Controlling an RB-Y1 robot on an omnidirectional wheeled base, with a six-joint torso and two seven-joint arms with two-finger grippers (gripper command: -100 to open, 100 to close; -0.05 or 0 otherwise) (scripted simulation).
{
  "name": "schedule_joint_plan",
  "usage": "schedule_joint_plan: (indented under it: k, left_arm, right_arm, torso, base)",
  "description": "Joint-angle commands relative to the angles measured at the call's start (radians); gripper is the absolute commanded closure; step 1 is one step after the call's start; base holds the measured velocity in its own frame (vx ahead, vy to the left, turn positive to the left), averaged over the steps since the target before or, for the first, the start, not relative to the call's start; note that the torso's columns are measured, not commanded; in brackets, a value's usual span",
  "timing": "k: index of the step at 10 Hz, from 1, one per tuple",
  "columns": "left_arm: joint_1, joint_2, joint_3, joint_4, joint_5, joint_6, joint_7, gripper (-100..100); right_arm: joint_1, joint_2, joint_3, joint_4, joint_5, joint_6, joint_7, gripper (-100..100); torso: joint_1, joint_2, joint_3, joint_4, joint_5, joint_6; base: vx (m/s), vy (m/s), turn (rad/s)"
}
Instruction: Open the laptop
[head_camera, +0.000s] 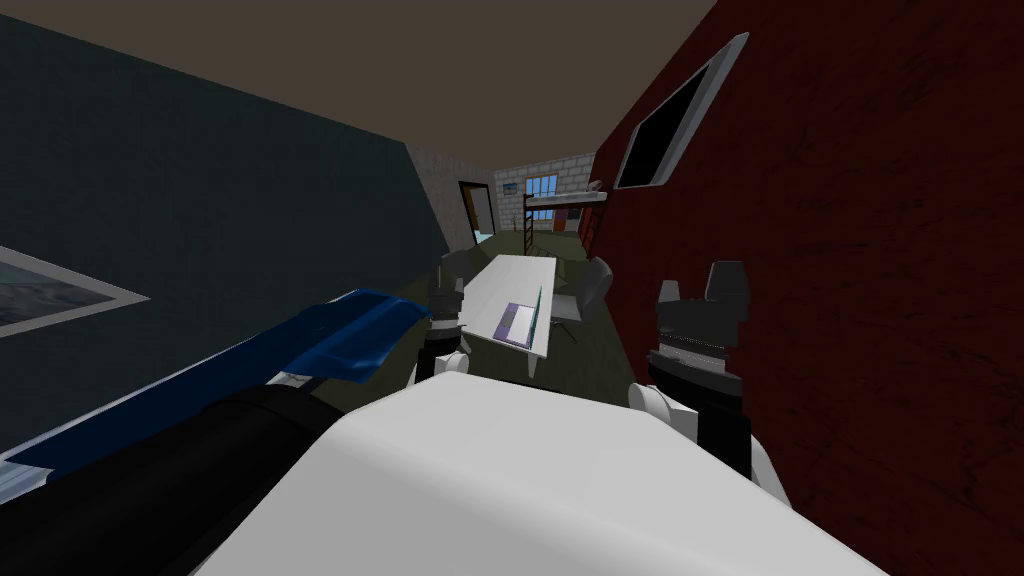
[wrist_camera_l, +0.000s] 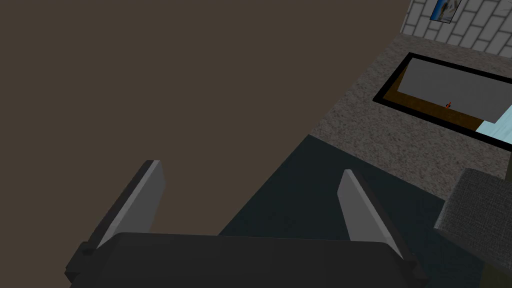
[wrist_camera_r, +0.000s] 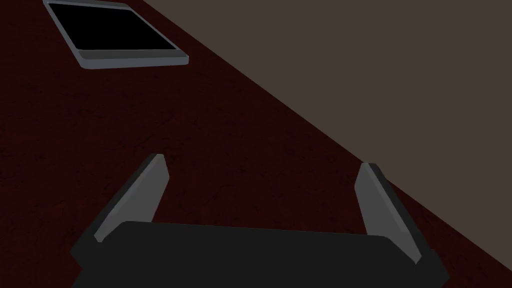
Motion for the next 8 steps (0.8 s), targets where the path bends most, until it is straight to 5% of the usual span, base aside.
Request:
schedule_joint_plan:
  k: [1,8]
  left_arm:
    - [0.0,0.0,0.0,0.0,0.0,0.0,0.0,0]
    - [0.0,0.0,0.0,0.0,0.0,0.0,0.0,0]
  right_arm:
    - [0.0,0.0,0.0,0.0,0.0,0.0,0.0,0]
    - [0.0,0.0,0.0,0.0,0.0,0.0,0.0,0]
  torso:
    - [0.0,0.04,-0.082,0.041,0.0,0.0]
    - [0.0,0.544,-1.087,0.544,0.0,0.0]
  base:
    - [0.0,0.0,0.0]
    - [0.0,0.0,0.0]
